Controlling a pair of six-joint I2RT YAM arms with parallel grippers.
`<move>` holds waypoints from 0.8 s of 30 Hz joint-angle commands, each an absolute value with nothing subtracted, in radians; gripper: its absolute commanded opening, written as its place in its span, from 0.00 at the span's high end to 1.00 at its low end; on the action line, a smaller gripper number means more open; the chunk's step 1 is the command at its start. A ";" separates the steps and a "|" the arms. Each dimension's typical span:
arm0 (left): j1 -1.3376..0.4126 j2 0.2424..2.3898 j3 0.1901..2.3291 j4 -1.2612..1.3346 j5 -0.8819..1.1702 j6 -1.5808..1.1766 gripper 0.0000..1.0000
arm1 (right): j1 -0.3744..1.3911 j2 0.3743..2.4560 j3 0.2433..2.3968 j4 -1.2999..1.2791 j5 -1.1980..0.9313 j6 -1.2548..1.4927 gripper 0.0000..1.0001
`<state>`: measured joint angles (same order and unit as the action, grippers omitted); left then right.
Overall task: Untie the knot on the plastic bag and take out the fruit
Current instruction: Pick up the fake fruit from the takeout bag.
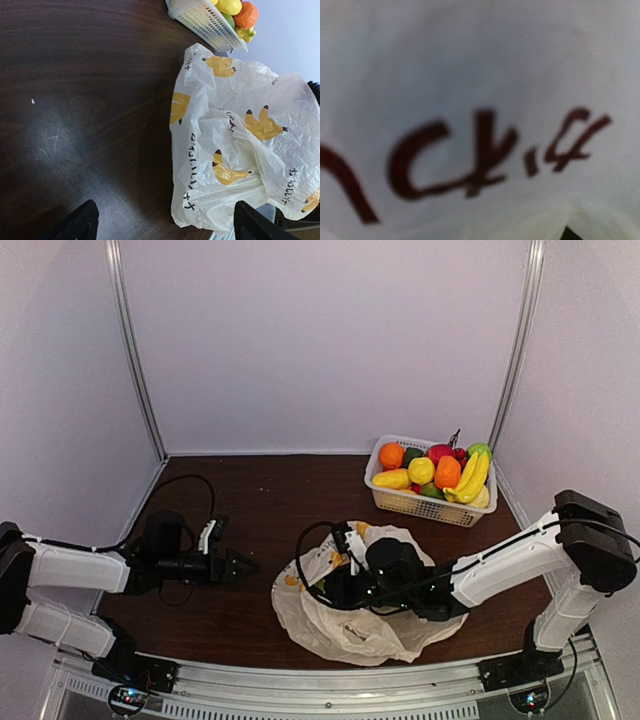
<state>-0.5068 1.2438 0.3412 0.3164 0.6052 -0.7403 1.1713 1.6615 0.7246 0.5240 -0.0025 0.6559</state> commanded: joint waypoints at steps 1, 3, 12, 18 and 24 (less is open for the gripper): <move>-0.574 1.223 0.310 0.318 0.578 -0.749 0.03 | 1.177 1.712 0.742 0.637 -0.045 0.725 0.68; -0.616 1.223 0.298 0.347 0.558 -0.785 0.02 | 1.177 1.719 0.744 0.644 -0.039 0.732 0.68; -0.784 1.351 0.285 0.521 0.504 -0.926 0.02 | 1.177 1.711 0.769 0.625 -0.020 0.728 0.67; -0.846 1.437 0.296 0.673 0.507 -0.994 0.61 | 1.177 1.712 0.774 0.615 -0.017 0.722 0.67; -0.845 1.396 0.311 0.584 0.392 -0.987 1.00 | 1.175 1.674 0.738 0.533 0.060 0.721 0.64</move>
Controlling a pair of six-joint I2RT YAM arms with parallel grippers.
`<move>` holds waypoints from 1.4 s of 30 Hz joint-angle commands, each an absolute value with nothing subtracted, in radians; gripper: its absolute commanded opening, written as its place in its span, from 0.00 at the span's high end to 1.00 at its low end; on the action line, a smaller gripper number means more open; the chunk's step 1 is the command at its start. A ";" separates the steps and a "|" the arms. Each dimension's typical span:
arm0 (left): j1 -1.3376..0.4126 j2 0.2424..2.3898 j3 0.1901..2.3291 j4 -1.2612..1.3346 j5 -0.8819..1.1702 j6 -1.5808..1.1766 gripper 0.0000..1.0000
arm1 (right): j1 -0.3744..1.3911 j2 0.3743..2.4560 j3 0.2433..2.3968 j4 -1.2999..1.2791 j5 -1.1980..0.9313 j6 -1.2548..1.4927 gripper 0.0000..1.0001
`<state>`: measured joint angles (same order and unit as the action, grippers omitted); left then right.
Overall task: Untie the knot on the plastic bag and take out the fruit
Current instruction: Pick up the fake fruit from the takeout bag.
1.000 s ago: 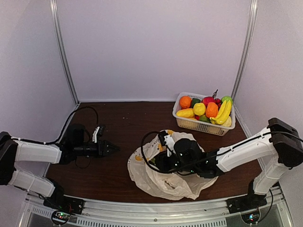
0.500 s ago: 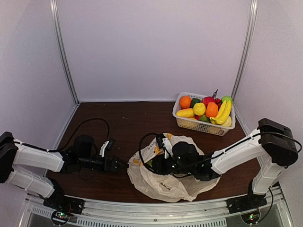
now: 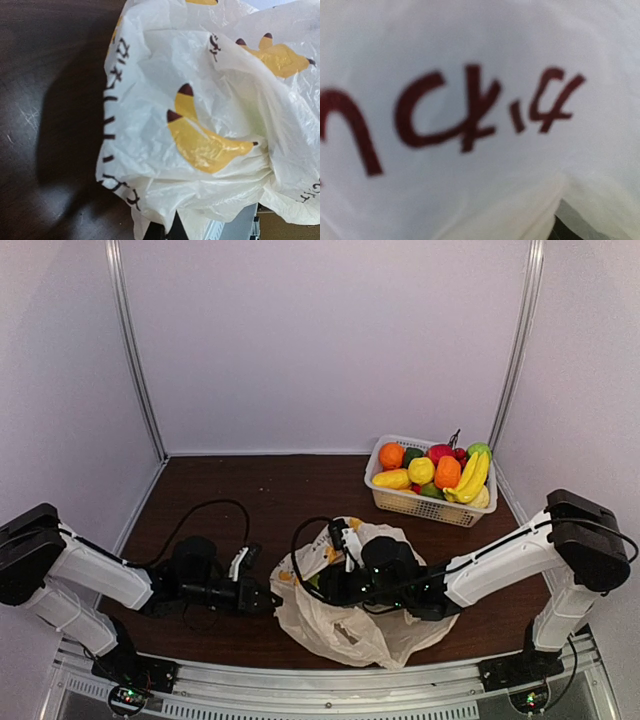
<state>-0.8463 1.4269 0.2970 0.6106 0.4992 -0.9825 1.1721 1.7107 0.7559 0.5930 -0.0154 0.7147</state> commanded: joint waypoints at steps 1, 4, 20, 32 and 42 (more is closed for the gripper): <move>-0.844 1.383 0.315 0.542 0.369 -0.976 1.00 | 1.175 1.663 0.729 0.517 0.075 0.721 0.63; -0.829 1.361 0.300 0.489 0.343 -0.972 1.00 | 1.170 1.638 0.688 0.497 0.109 0.731 0.61; -0.802 1.382 0.324 0.398 0.339 -0.928 1.00 | 1.154 1.646 0.538 0.536 0.172 0.839 0.51; -0.802 1.456 0.332 0.473 0.416 -0.930 1.00 | 1.154 1.691 0.552 0.565 0.153 0.836 0.29; -0.802 1.461 0.341 0.468 0.417 -0.923 1.00 | 1.154 1.705 0.564 0.582 0.117 0.804 0.22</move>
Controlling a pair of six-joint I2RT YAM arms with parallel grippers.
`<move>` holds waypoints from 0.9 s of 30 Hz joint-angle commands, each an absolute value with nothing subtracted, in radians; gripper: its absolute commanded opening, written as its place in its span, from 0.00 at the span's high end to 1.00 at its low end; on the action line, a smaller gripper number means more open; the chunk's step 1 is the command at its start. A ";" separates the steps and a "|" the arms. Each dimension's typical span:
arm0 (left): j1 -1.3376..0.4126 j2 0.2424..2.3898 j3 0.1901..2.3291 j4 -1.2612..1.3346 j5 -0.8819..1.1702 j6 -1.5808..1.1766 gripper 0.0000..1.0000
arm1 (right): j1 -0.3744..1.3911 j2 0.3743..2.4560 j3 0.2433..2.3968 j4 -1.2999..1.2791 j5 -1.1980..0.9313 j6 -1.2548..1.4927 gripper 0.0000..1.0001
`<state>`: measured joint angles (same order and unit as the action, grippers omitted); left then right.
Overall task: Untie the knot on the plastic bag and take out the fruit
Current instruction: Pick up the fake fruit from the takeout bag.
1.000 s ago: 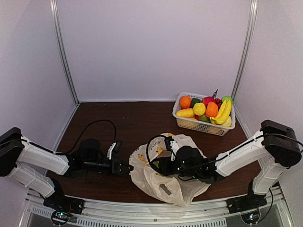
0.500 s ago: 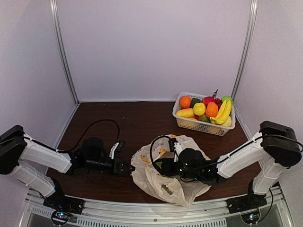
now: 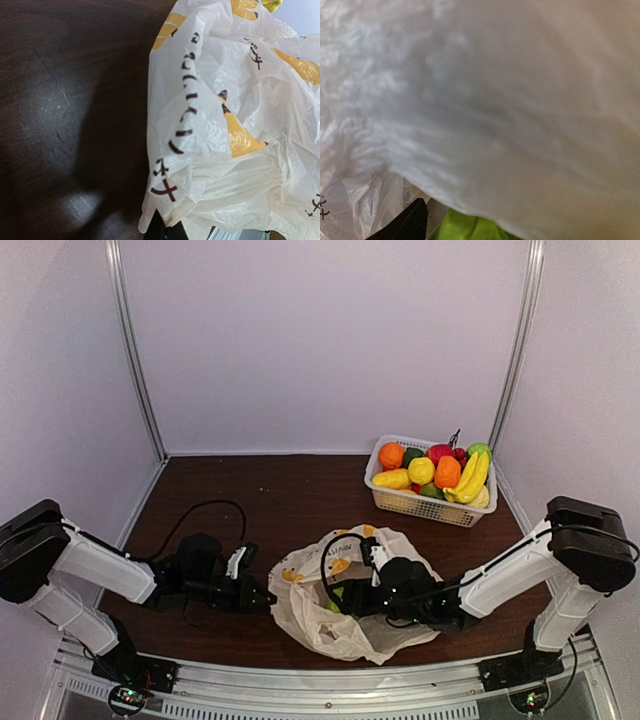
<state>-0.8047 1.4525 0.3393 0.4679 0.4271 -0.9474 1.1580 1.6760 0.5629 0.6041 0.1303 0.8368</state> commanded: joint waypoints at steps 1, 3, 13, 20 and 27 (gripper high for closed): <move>-0.802 1.464 0.342 0.469 0.421 -0.920 1.00 | 1.155 1.712 0.574 0.590 0.104 0.793 0.20; -0.802 1.471 0.346 0.471 0.427 -0.917 1.00 | 1.155 1.730 0.604 0.600 0.073 0.771 0.19; -0.802 1.475 0.362 0.456 0.437 -0.909 1.00 | 1.177 1.836 0.742 0.456 0.095 0.737 0.23; -0.802 1.448 0.364 0.421 0.397 -0.909 1.00 | 1.195 1.815 0.702 0.447 0.136 0.761 0.52; -0.757 1.407 0.358 0.377 0.376 -0.898 1.00 | 1.195 1.569 0.644 0.421 0.185 0.708 0.57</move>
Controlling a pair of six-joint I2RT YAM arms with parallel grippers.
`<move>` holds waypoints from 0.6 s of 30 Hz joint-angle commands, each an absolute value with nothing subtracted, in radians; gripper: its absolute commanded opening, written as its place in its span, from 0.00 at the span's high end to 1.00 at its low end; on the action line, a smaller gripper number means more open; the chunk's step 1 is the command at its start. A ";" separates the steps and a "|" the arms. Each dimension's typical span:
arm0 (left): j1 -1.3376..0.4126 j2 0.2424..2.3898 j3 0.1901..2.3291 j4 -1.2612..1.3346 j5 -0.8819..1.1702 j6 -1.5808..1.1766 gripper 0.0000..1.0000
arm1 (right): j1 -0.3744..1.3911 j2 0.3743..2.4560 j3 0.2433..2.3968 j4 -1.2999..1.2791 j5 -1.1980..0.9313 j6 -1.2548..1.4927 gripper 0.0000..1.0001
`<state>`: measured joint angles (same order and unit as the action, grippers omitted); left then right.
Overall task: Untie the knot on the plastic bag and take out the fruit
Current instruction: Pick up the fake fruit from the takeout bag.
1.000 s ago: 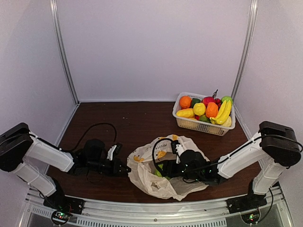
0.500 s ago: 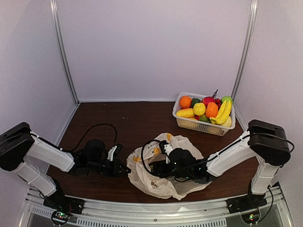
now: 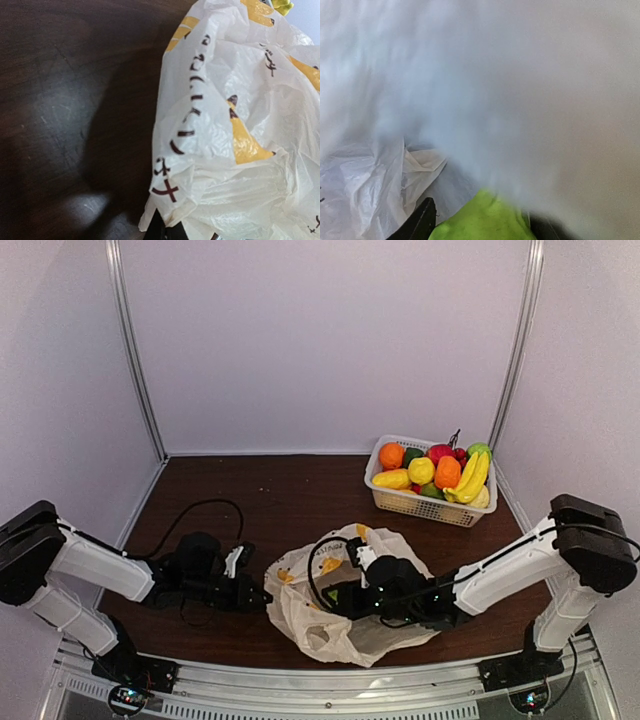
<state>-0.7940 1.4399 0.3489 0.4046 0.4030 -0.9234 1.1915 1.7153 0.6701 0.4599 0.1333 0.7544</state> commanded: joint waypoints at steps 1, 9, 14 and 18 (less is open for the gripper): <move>-0.746 1.402 0.360 0.371 0.379 -0.895 1.00 | 1.195 1.530 0.641 0.409 0.186 0.690 0.57; -0.682 1.372 0.394 0.314 0.392 -0.853 1.00 | 1.195 1.278 0.592 0.345 0.158 0.623 0.56; -0.632 1.373 0.414 0.300 0.405 -0.832 1.00 | 1.195 1.202 0.563 0.393 0.026 0.599 0.54; -0.576 1.406 0.457 0.306 0.430 -0.820 1.00 | 1.202 1.225 0.595 0.426 -0.128 0.568 0.53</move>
<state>-0.6254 1.3849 0.4026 0.2974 0.4080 -0.8570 1.1919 1.2171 0.5770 0.3985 0.0429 0.6155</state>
